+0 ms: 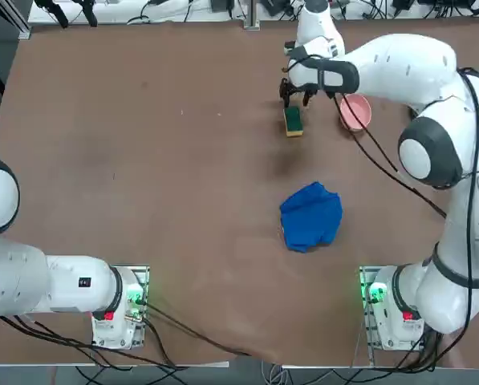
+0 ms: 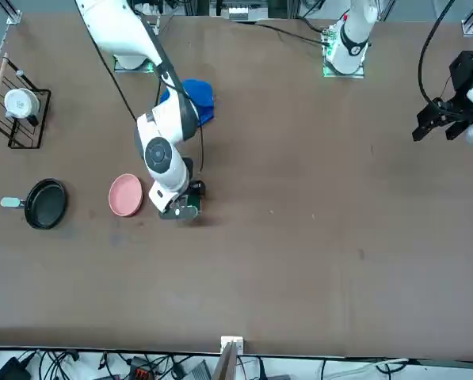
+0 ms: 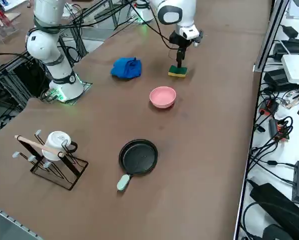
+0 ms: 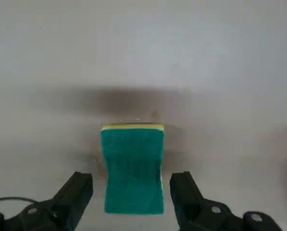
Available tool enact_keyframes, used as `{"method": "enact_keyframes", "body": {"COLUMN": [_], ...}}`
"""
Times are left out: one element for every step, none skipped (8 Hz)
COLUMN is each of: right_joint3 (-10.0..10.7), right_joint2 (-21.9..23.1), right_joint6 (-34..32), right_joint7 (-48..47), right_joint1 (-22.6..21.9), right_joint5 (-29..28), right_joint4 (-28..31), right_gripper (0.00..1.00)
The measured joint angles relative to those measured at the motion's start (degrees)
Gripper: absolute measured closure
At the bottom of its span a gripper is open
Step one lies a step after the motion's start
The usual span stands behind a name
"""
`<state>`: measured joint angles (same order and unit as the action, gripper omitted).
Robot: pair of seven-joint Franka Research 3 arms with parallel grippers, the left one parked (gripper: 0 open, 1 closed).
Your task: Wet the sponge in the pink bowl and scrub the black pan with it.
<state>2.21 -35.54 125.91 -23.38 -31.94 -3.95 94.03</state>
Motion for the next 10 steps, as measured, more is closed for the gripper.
{"method": "enact_keyframes", "body": {"right_joint3": [0.0, 0.0, 0.0, 0.0, 0.0, 0.0, 0.0, 0.0, 0.0, 0.0], "right_joint2": [-0.65, -1.34, -1.99, -2.61, -3.14, -3.53, -3.85, -4.11, -4.27, -4.48], "right_joint6": [0.09, 0.69, 1.33, 1.46, 1.47, 1.47, 1.47, 1.47, 1.47, 1.47], "right_joint7": [-0.05, -0.57, -1.07, -1.19, -1.2, -1.2, -1.2, -1.21, -1.21, -1.21], "right_joint1": [-0.3, -0.43, -0.46, -0.54, -0.64, -0.71, -0.76, -0.79, -0.81, -0.81], "right_joint5": [0.0, 0.0, 0.0, 0.0, 0.01, 0.01, 0.01, 0.01, 0.01, 0.01], "right_joint4": [-0.01, 0.01, 0.02, 0.05, 0.07, 0.07, 0.08, 0.1, 0.13, 0.17], "right_gripper": [0.01, 0.01, 0.01, 0.01, 0.01, 0.01, 0.01, 0.01, 0.01, 0.01]}}
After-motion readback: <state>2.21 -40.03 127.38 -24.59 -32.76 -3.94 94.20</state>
